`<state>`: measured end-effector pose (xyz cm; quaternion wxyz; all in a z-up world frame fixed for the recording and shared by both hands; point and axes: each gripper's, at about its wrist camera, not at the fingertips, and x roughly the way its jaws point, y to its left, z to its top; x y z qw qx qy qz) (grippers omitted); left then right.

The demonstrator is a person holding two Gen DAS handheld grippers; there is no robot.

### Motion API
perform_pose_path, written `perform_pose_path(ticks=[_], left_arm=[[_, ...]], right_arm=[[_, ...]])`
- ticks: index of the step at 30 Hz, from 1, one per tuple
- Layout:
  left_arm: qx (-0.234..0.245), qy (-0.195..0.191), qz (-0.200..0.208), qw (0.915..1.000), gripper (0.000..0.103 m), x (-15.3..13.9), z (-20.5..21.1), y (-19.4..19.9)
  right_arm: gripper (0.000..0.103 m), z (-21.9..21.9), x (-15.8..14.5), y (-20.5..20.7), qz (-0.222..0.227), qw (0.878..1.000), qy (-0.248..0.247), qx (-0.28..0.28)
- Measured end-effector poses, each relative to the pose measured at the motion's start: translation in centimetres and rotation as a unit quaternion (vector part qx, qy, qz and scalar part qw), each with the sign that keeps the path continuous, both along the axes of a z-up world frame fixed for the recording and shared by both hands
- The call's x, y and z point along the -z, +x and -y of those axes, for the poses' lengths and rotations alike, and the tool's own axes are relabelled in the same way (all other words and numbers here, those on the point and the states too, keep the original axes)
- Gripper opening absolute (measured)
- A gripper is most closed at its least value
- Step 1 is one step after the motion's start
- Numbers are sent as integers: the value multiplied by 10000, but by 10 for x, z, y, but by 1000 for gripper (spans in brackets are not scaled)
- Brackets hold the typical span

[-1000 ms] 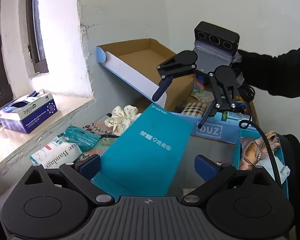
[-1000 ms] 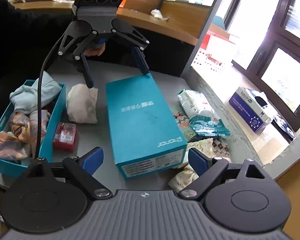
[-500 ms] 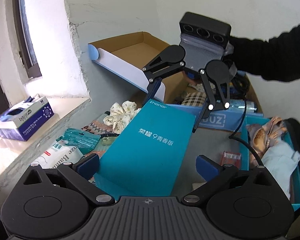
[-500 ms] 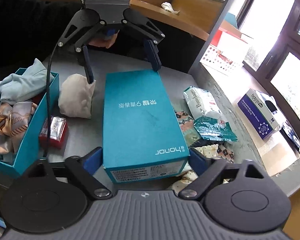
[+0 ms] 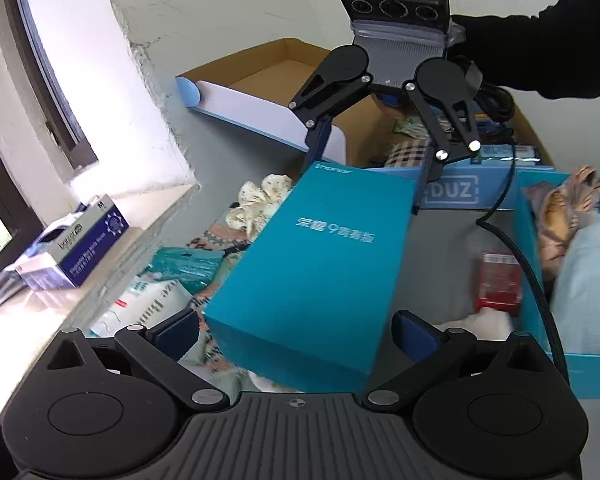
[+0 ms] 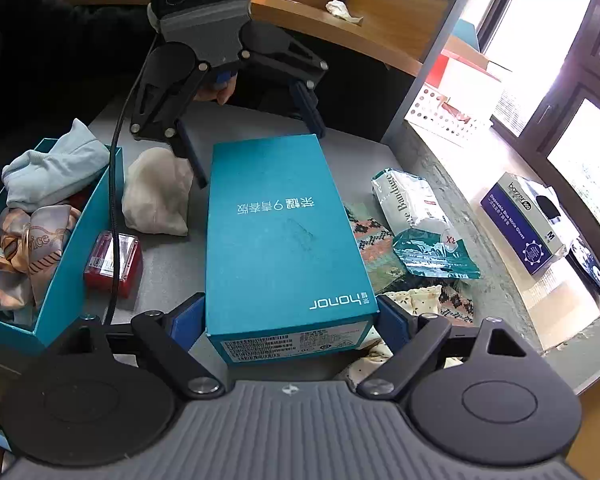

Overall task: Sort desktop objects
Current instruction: 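Lift and carry the honor box with both grippers across the table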

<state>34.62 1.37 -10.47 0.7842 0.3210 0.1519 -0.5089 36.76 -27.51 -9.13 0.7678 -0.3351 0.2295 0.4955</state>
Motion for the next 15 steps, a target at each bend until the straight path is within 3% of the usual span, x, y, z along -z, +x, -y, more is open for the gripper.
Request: perform_pose_path(ticks=[2, 10, 15], left_arm=[[67, -47, -64, 9999, 97, 1, 0, 3], [122, -364, -149, 9992, 96, 2, -6, 1], [164, -446, -475, 9977, 96, -16, 0, 2]], right_arm=[[91, 2, 0, 2, -52, 10000, 33, -2], [91, 6, 0, 6, -186, 9997, 136, 15], [91, 13, -17, 1, -310, 9994, 136, 59]])
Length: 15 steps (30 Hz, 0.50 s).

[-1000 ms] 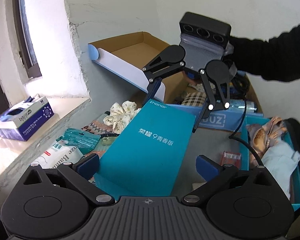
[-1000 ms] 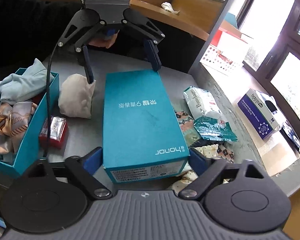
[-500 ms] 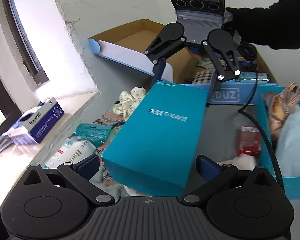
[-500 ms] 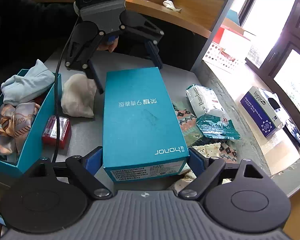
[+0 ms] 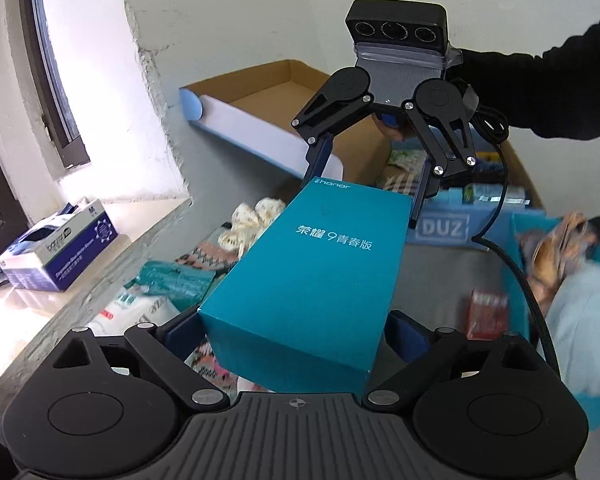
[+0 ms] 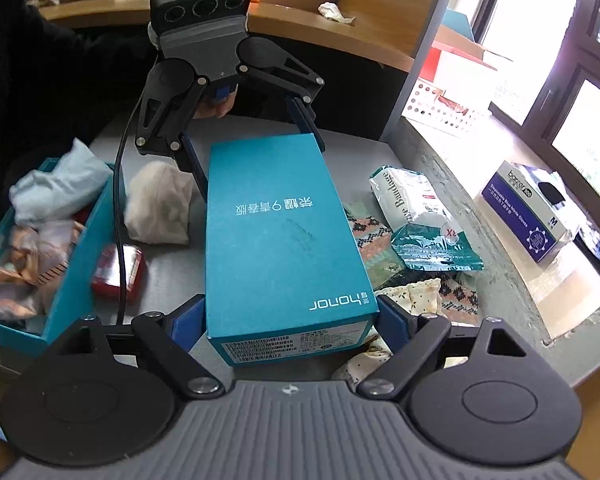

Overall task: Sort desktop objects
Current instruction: 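Lift and carry the honor box with both grippers across the table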

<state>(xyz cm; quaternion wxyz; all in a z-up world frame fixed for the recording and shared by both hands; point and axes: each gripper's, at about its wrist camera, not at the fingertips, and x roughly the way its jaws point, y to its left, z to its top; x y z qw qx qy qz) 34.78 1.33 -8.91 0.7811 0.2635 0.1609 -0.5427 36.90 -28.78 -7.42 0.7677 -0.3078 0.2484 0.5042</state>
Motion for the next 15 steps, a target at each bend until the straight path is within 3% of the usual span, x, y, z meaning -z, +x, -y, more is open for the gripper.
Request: perform_pose_path(ticks=[8, 15], left_arm=[[51, -187, -168, 9997, 97, -39, 12, -21], [65, -196, -33, 9998, 97, -66, 24, -74]], right_arm=[[91, 12, -42, -15, -227, 9997, -60, 115], [91, 14, -75, -55, -353, 9991, -177, 172]])
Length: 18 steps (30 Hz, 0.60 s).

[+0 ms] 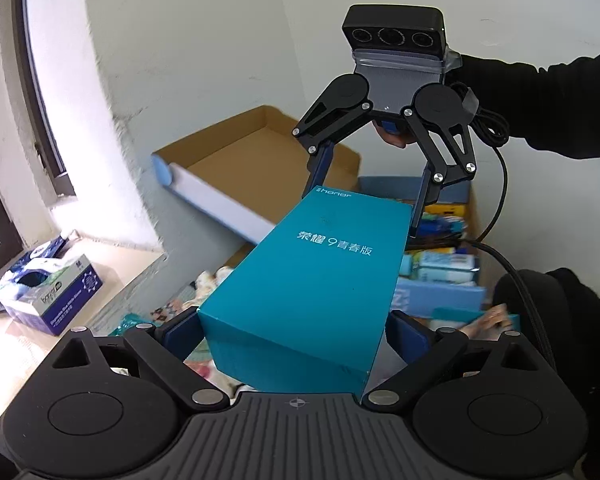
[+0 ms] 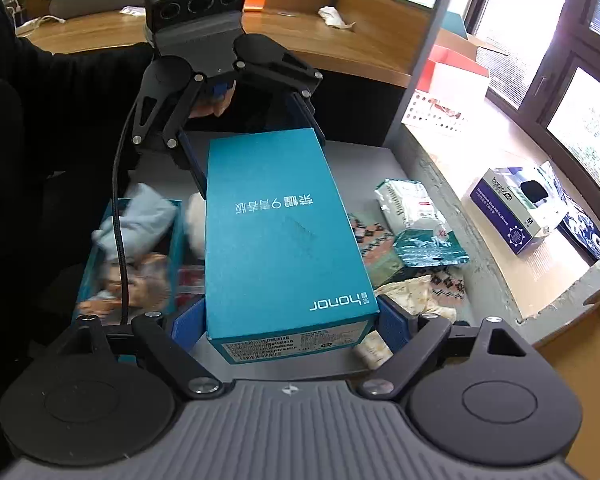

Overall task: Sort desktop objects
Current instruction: 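Lift and carry the honor box with both grippers across the table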

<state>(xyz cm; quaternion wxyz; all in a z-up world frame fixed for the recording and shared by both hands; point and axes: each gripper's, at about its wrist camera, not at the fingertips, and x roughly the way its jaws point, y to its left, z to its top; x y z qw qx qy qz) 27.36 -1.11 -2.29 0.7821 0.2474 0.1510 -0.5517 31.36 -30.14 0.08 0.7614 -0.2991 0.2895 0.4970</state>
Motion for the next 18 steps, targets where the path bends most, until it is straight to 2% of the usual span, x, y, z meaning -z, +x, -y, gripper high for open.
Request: perform_pose_path(ticks=[8, 18], left_arm=[[45, 51, -57, 10000, 97, -21, 7, -51], [-9, 102, -564, 9984, 99, 0, -7, -64]], right_arm=[[91, -9, -15, -59, -165, 9999, 17, 28], [91, -33, 2, -94, -575, 9982, 54, 138]])
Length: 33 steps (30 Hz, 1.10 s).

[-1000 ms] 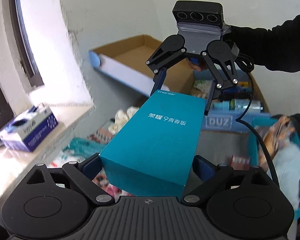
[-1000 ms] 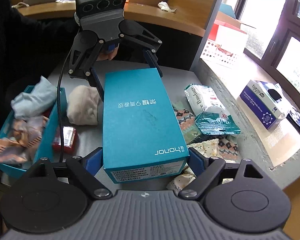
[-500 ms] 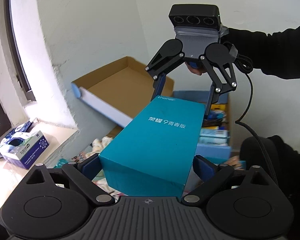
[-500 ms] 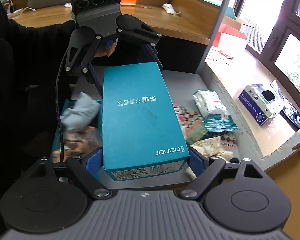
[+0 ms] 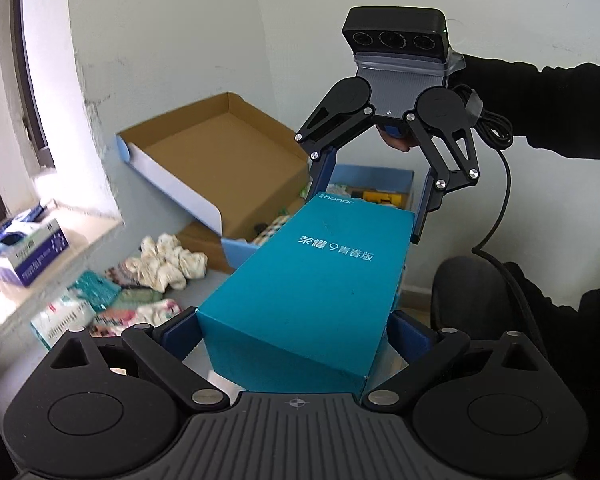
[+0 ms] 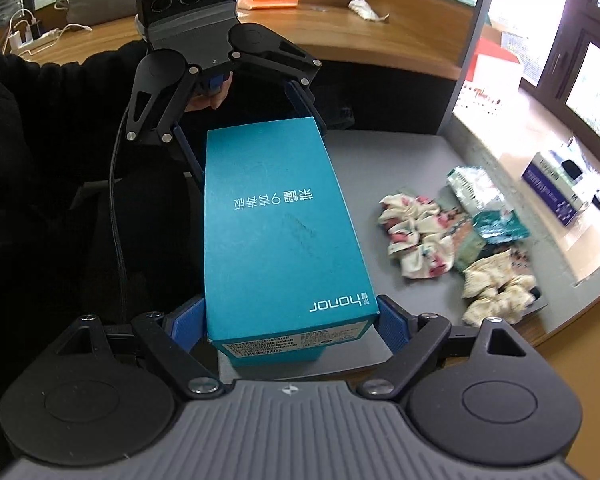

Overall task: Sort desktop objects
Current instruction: 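Lift and carry the honor box with both grippers across the table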

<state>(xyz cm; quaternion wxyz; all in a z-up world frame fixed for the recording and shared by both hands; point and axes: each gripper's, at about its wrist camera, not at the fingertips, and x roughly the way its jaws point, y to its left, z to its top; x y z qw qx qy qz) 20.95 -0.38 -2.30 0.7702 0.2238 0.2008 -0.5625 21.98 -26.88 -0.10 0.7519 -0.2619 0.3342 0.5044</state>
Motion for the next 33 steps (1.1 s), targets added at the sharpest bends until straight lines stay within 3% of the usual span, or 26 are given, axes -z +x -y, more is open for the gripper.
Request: perform_pose_path(ticks=[21, 33], left_arm=[[-73, 121, -427, 9990, 100, 24, -2, 11], [-80, 234, -464, 9986, 100, 21, 0, 15]], right_arm=[[91, -14, 25, -2, -189, 9997, -127, 70], [91, -20, 30, 1, -115, 9998, -152, 34]])
